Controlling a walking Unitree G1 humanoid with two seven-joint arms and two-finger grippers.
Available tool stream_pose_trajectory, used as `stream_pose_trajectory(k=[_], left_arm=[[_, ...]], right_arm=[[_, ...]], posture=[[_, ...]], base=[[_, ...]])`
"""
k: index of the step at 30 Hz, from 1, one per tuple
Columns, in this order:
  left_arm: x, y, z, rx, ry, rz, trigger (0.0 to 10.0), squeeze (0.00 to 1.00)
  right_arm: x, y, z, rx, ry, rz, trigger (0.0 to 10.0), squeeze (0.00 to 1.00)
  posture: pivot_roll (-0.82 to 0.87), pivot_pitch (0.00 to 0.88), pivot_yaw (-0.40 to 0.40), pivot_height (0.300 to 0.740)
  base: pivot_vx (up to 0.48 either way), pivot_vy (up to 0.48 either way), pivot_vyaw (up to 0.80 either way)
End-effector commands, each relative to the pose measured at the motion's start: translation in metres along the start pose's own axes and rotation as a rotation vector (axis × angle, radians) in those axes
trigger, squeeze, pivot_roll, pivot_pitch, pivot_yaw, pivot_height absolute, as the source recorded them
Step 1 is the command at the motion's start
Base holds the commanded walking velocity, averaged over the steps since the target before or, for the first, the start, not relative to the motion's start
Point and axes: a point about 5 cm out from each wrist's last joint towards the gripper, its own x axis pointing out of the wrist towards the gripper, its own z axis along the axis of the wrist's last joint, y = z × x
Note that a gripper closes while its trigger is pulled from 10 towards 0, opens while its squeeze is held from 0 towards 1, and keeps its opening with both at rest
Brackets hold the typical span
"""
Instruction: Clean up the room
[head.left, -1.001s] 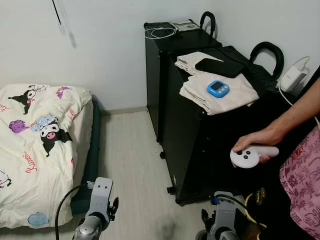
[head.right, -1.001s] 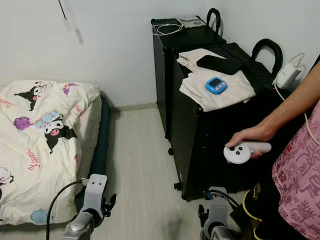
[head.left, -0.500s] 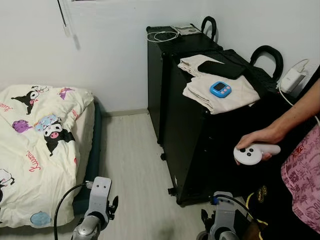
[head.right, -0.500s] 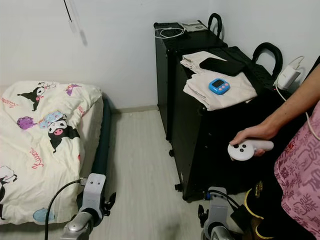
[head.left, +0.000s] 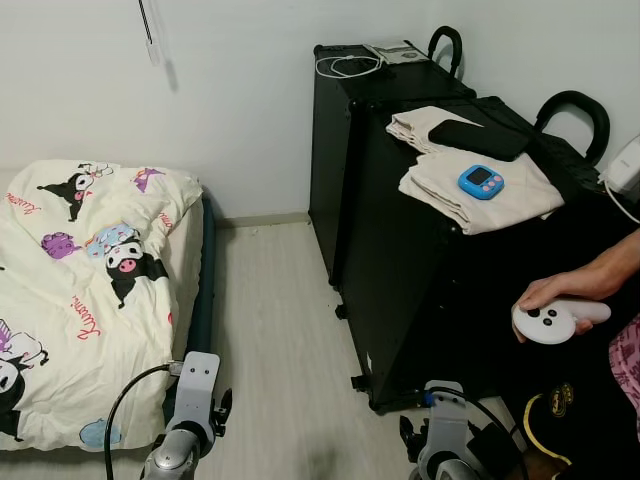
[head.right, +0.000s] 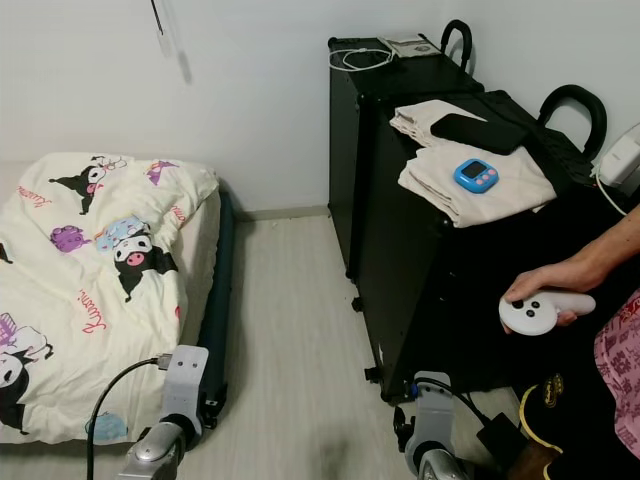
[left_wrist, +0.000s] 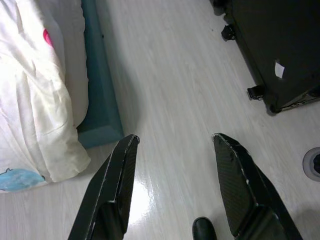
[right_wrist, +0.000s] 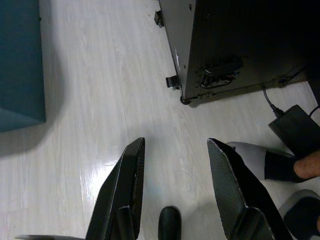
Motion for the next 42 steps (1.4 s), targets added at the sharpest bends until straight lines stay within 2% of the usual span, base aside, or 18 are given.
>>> stream_pose_trajectory(k=[1,10,19,36,42], left_arm=[[-0.0026,0.0015,-0.0038,0.013,0.004,-0.002,10.0,0.0],[-0.0016,0.0018,-0.0019,0.011,-0.002,0.001,10.0,0.0],[-0.0008,0.0009,-0.0001,0.008,-0.011,-0.001,10.0,0.0],[-0.0013,0.0003,0.0023,0.008,-0.038,-0.002,10.0,0.0],[-0.0009,0.0003,0.0038,0.026,-0.046,-0.006,10.0,0.0]], right_arm=[[-0.0022,-0.0006,-0.0061,-0.009,0.023,-0.001,10.0,0.0],[-0.0017,-0.001,-0.0042,0.005,0.011,-0.005,10.0,0.0],[-0.0008,0.0019,-0.0019,-0.03,0.002,0.02,10.0,0.0],[-0.0004,0.003,0.0017,-0.04,-0.027,0.022,10.0,0.0],[-0.0004,0.0013,0.0012,0.002,-0.023,0.008,10.0,0.0]], posture=[[0.05,0.074,0.002,0.734],[0.05,0.08,0.005,0.734],[0.05,0.078,0.008,0.734],[0.05,0.066,0.008,0.734],[0.05,0.06,0.008,0.734]], base=[[0.0,0.0,0.0],[0.0,0.0,0.0],[0.0,0.0,0.0],[0.0,0.0,0.79],[0.0,0.0,0.0]])
